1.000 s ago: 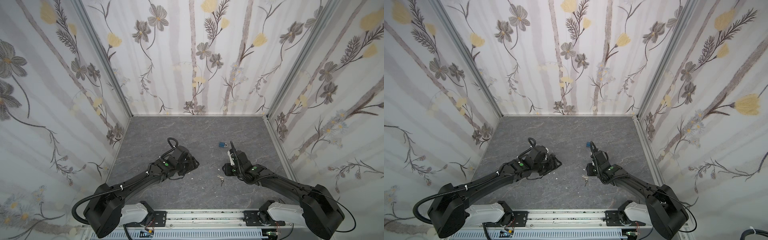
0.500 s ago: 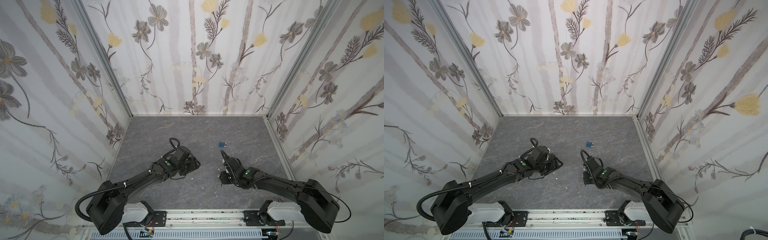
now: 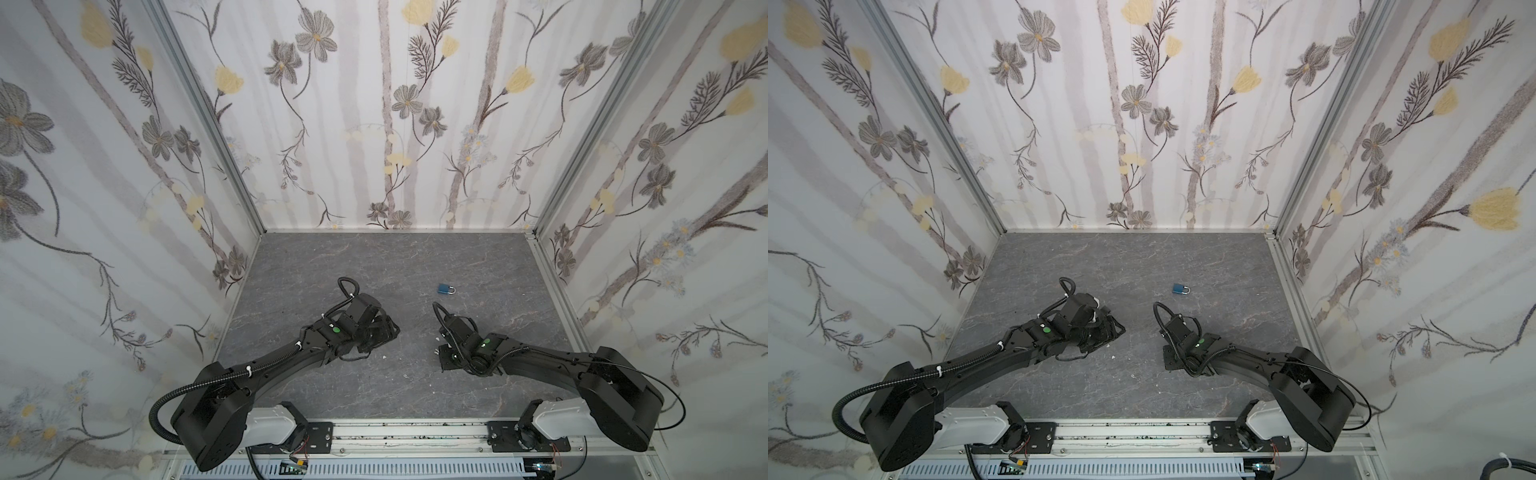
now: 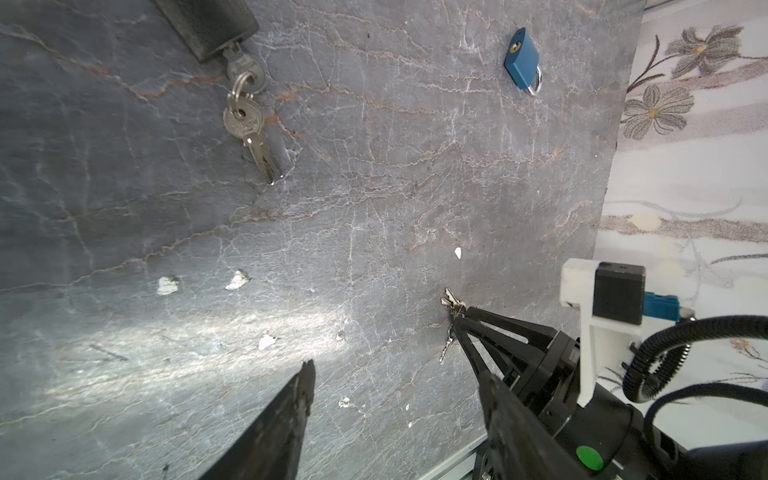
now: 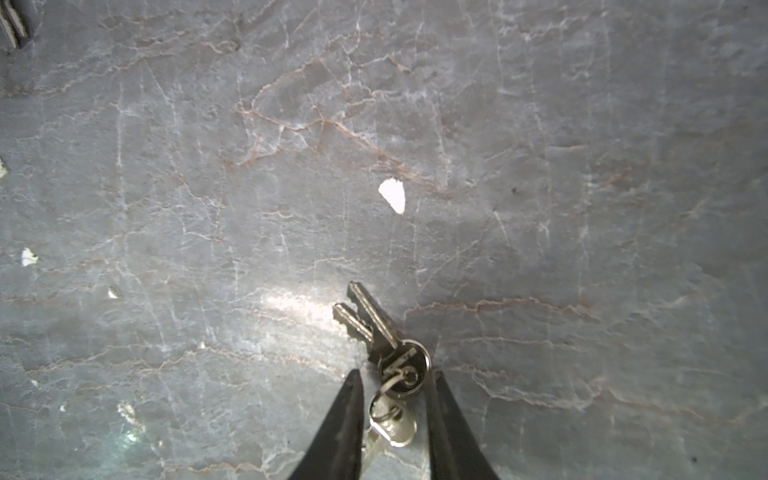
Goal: Unlock with the key
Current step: 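Close the right gripper on the silver key ring, then lift the silver key bunch with the right gripper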
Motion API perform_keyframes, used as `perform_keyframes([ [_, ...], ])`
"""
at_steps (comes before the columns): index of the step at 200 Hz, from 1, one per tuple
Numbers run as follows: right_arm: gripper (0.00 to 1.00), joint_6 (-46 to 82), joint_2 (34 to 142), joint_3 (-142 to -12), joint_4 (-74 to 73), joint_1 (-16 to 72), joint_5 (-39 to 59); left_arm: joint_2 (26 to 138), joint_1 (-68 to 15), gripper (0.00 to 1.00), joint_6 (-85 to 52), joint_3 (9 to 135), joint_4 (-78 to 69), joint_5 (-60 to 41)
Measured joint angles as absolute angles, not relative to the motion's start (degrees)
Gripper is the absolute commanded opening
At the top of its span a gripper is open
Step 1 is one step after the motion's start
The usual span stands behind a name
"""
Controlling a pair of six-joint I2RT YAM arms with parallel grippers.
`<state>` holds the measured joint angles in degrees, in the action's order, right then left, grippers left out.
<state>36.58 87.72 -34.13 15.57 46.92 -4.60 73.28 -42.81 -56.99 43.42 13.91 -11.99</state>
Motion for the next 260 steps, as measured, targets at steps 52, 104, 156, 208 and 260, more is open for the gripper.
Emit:
perform_keyframes([
  [52, 0.1, 36.6, 87.6, -33.1, 14.5, 46.9, -5.5, 73.0, -42.8, 0.67, -57.2, 42.8, 13.9, -11.6],
  [104, 0.0, 36.6, 87.0, -32.6, 13.4, 46.9, -5.9, 72.7, -42.8, 0.67, -57.2, 42.7, 13.9, -11.1],
  [156, 0.0, 36.6, 80.9, -32.3, 13.4, 46.9, -5.8, 70.6, -42.8, 0.67, -57.2, 42.3, 13.7, -10.5],
  [208, 0.0, 36.4, 73.5, -33.7, 13.4, 46.8, -6.0, 69.0, -42.8, 0.62, -57.2, 41.4, 9.8, -11.4],
  [260, 0.0, 34.9, 68.1, -35.3, 13.1, 46.8, -5.9, 69.8, -43.2, 0.52, -57.4, 41.0, 0.8, -16.9],
])
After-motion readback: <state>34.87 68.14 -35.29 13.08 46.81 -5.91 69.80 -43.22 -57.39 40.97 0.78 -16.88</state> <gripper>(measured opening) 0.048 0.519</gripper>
